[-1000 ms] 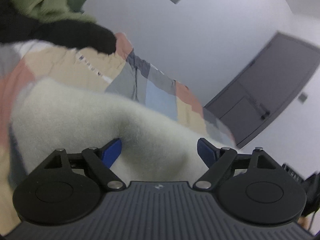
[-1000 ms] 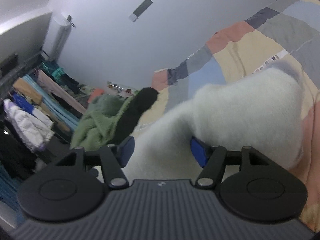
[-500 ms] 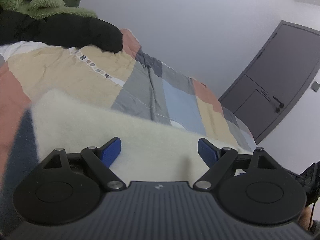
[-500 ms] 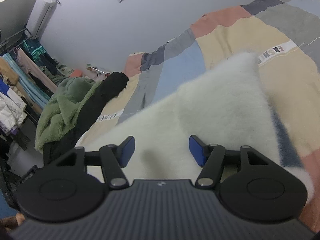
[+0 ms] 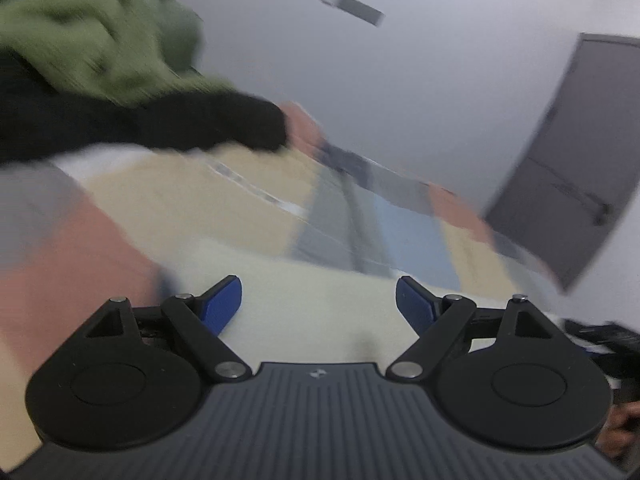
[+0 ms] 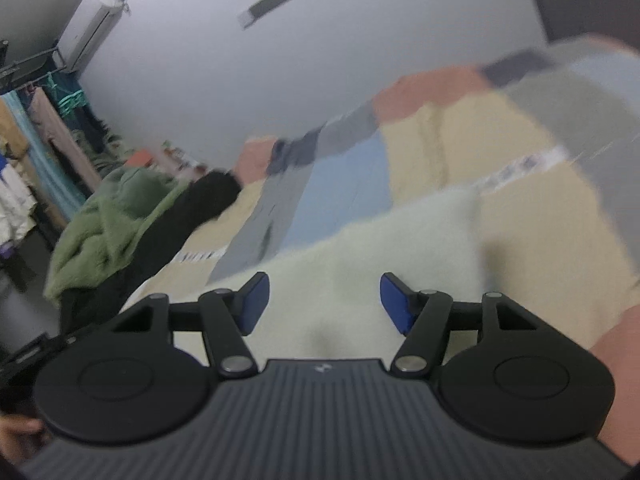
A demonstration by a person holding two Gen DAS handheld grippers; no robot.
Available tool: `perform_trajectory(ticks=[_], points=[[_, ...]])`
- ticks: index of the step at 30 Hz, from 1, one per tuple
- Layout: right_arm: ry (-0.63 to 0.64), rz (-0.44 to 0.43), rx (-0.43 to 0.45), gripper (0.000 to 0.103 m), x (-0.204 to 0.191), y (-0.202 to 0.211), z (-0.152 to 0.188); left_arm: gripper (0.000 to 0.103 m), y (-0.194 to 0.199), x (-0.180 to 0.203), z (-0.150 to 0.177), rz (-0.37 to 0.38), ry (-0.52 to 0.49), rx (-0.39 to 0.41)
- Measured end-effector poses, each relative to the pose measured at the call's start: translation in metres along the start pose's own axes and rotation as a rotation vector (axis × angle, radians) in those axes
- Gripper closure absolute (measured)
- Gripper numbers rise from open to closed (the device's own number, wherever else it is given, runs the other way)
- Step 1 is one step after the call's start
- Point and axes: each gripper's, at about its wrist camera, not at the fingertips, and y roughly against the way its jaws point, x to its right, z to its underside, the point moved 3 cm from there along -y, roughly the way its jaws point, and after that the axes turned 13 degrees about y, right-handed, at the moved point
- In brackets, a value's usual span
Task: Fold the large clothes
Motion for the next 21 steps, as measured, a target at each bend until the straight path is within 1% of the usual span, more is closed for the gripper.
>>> perform_trajectory(ticks=[1,2,3,5,7,9,11,12,14,15,16,17,18,19,20,21], points=[[-0.003,0.027,0.013,0.023,0.006,0.006,-0.002,0.015,0.006,-0.004,-0.003,-0.04,-0.015,0.026],[-0.014,0.058,0.025,0.017,0.011,0.011,-0.004,0.015,0.01,-0.011,-0.005,-0.07,-0.012,0.042],[-0.031,0.092,0.042,0.012,0.018,0.017,-0.004,0.015,0.012,-0.019,-0.008,-0.091,0.009,0.042],[-0.065,0.141,0.047,0.012,0.032,0.021,-0.003,0.015,0.01,-0.034,-0.01,-0.108,0.071,0.021],[-0.111,0.156,0.03,0.013,0.044,0.017,0.002,0.015,0.002,-0.048,-0.01,-0.111,0.142,-0.016],[-0.167,0.16,-0.003,0.013,0.053,0.007,0.01,0.016,-0.01,-0.058,-0.006,-0.102,0.213,-0.065],[-0.197,0.137,-0.038,0.012,0.057,-0.005,0.018,0.016,-0.021,-0.063,0.0,-0.082,0.26,-0.093],[-0.194,0.122,-0.057,0.011,0.058,-0.012,0.021,0.016,-0.028,-0.065,0.003,-0.083,0.273,-0.102],[-0.149,0.132,-0.058,0.012,0.052,-0.019,0.025,0.017,-0.035,-0.064,0.008,-0.091,0.28,-0.111],[-0.12,0.134,-0.059,0.014,0.049,-0.022,0.026,0.018,-0.038,-0.064,0.01,-0.096,0.281,-0.109],[-0.095,0.141,-0.059,0.022,0.045,-0.022,0.026,0.021,-0.039,-0.063,0.011,-0.094,0.278,-0.1],[-0.065,0.148,-0.065,0.025,0.042,-0.024,0.026,0.031,-0.039,-0.06,0.012,-0.089,0.267,-0.095],[-0.043,0.144,-0.065,0.032,0.039,-0.024,0.026,0.043,-0.039,-0.058,0.011,-0.084,0.258,-0.092],[-0.034,0.138,-0.064,0.039,0.037,-0.025,0.025,0.05,-0.037,-0.054,0.01,-0.07,0.25,-0.092],[-0.029,0.133,-0.063,0.044,0.036,-0.025,0.025,0.062,-0.035,-0.051,0.01,-0.064,0.237,-0.087],[-0.026,0.137,-0.063,0.053,0.035,-0.025,0.024,0.071,-0.032,-0.047,0.008,-0.062,0.215,-0.073]])
